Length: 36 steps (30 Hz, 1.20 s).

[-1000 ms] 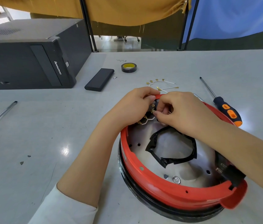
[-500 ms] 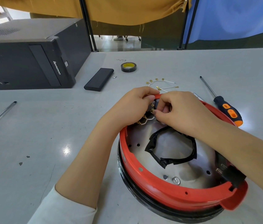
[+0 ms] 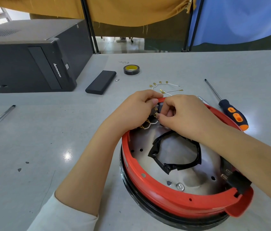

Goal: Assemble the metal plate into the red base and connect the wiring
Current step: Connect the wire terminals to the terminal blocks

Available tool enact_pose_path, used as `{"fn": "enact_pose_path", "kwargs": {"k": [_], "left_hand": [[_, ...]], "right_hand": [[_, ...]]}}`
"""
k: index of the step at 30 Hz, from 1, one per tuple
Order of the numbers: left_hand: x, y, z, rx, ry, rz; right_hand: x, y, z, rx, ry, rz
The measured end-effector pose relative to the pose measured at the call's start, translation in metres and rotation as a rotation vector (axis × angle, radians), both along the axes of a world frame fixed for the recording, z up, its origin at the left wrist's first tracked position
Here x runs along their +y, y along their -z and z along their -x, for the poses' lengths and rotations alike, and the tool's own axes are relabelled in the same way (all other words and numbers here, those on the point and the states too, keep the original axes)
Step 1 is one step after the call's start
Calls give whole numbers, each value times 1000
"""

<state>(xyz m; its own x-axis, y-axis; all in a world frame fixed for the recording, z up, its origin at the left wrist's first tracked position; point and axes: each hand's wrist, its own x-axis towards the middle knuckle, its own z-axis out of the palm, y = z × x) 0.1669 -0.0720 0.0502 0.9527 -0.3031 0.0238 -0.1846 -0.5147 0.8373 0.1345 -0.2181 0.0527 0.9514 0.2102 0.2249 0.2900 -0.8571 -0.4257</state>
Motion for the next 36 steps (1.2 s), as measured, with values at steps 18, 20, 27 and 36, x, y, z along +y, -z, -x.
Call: {"fn": "enact_pose_path", "kwargs": {"k": [18,20,27,36], "left_hand": [[3,7,-5,-95,-296,56],[4,6,-5,-92,-295,53],[3,6,-6,-125,-292,16],[3,4,-4,-72,-232,45]], "right_hand": [[8,-3,7,-121,50,173],[9,-2,7,-100,65,156],[14,-1,5,-37,109,25],[11,-4,3,-12,75,44]]}}
